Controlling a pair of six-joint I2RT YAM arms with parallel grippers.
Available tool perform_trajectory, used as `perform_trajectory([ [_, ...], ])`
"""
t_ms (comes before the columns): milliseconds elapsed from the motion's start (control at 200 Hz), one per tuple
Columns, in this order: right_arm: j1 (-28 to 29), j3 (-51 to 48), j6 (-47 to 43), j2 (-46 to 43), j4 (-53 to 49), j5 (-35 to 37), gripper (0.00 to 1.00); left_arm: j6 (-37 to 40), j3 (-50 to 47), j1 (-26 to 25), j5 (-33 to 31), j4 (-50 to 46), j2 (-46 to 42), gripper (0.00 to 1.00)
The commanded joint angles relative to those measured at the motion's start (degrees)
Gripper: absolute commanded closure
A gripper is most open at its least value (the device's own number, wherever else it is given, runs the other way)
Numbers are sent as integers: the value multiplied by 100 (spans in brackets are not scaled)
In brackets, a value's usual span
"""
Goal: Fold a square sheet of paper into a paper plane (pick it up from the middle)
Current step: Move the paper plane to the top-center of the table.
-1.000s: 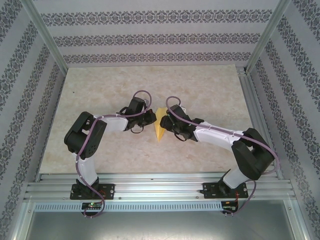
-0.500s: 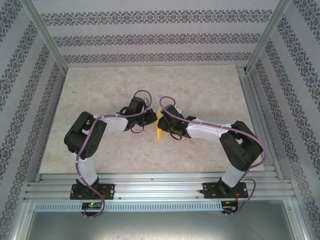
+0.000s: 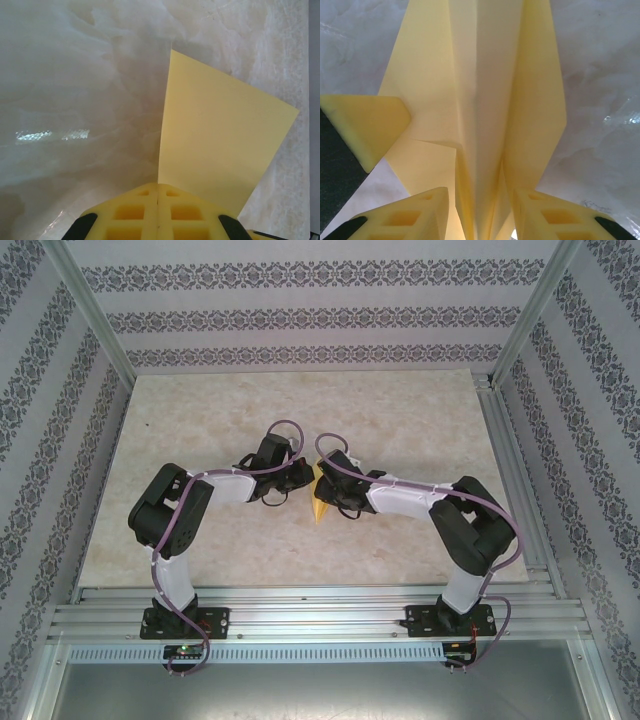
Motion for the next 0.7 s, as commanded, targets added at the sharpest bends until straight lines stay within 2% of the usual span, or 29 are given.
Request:
perform_trajectory([
  [0,63,179,55,140,18,-75,63,-13,7,29,115,243,-161,100],
  [175,57,239,52,203,-14,-63,70,-16,7,35,105,234,-166,100],
  [335,59,317,38,274,-140,19,83,-57,-10,36,78,219,-200,97],
  [440,69,391,-109,224,-400,218,91,11,26,40,-226,-205,-367,85],
  [510,68,451,-400,72,-642,377,94,179,127,68,-679,-808,-564,70],
  [569,68,631,-740,-27,-1072,440,95,280,126,126,-1031,-1156,-755,61],
  [694,142,1085,-1251,13,-1996,777,94,444,49,322,-1526,-1618,-1110,50],
])
